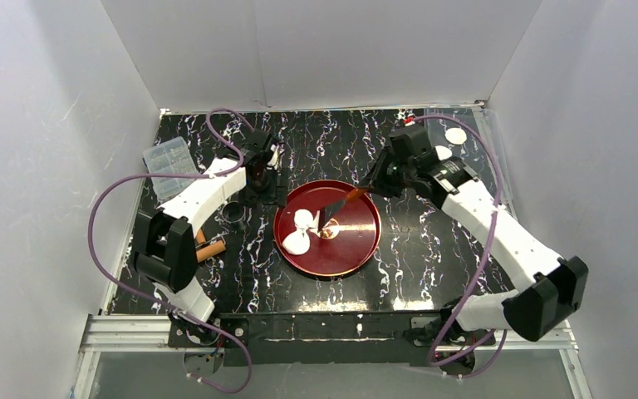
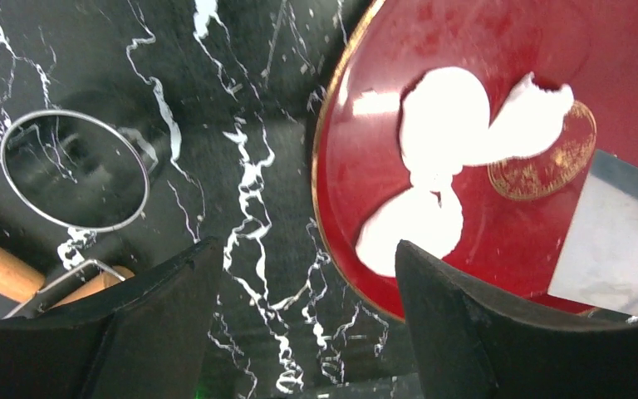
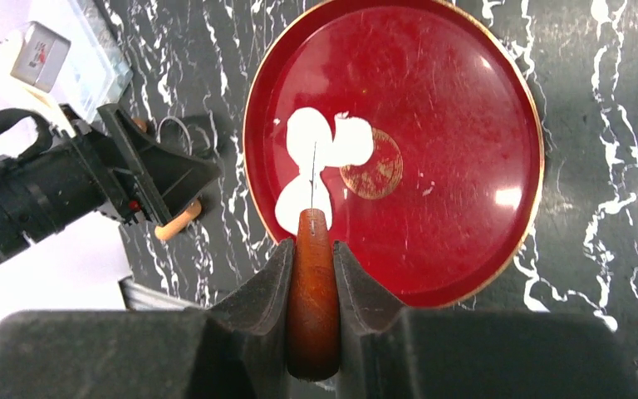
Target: Roll out the dumpling wrappers from the dough
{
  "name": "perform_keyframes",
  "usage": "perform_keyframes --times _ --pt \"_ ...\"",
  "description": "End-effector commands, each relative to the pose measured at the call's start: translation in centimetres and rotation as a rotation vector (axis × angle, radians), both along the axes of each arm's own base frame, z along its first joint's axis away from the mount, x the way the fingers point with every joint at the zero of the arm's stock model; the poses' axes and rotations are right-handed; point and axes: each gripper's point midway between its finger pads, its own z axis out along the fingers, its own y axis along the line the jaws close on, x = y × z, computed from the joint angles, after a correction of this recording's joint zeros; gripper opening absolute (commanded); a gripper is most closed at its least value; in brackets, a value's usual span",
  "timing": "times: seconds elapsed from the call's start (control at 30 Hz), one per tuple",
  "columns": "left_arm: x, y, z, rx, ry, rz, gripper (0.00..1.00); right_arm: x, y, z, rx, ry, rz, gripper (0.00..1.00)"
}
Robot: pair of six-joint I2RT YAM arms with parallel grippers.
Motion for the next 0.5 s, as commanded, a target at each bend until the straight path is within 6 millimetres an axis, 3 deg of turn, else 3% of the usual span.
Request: perform_keyframes --times 0.0,0.23,0.47 --pt "2.6 1.0 -0.9 0.006 -0.027 0.123 0.72 3.9 1.1 0.2 0.016 -0.094 -0.108 0.01" --pt "2.7 1.2 -4.2 0.020 0.044 0.139 0.72 6.7 2.8 -1.7 -0.032 -0.103 -0.094 0.01" --pt "2.1 0.5 -6.3 -0.020 0.072 0.158 0.65 6.6 2.6 -3.3 -0.050 -0.093 -0.090 0.01"
